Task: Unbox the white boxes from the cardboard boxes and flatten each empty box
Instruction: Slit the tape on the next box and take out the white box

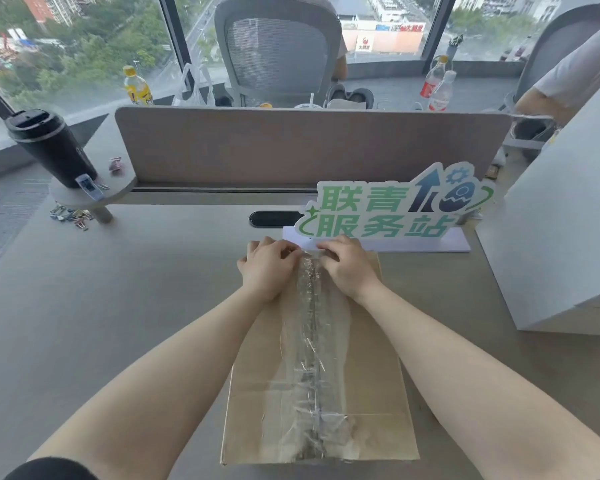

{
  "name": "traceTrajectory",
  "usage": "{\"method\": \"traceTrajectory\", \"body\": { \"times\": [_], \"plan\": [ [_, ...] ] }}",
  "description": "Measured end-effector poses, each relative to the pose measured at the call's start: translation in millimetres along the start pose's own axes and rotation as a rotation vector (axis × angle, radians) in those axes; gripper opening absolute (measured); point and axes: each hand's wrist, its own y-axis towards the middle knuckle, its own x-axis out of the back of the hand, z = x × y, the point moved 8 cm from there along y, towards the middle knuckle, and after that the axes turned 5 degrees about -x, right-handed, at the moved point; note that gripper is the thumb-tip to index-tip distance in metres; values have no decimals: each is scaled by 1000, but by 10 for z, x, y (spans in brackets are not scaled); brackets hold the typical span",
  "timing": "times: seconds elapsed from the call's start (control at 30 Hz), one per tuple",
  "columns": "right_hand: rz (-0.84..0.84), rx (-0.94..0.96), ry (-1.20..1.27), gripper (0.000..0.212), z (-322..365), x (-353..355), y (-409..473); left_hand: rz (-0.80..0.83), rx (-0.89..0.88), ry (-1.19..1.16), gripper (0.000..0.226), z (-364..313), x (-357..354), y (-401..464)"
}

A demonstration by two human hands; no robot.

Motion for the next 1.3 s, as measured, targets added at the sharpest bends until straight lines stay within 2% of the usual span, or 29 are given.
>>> {"method": "traceTrajectory", "body": {
  "times": [0.13,0.23,0.53,0.73,0.9,1.13,1.3],
  "plan": [
    [-26,-12,-82,20,60,-39,90,-3,13,-31,16,-2,-9,72],
    [-48,-26,-115,34,128,-35,112,-9,14,-74,16,2,3,86],
    [-12,-4,-146,45,164,-38,155,3,34,-551,21,128,64,100],
    [15,11,-235,36,161,-60,219,48,5,-700,22,87,101,52],
    [23,21,-138,36,180,-62,227,77,-19,-772,23,43,150,22],
    [17,95,103,21,242,-9,211,84,-8,-855,20,77,177,12],
    [19,87,264,23,224,26,260,96,24,-979,21,123,233,-9]
  ]
}}
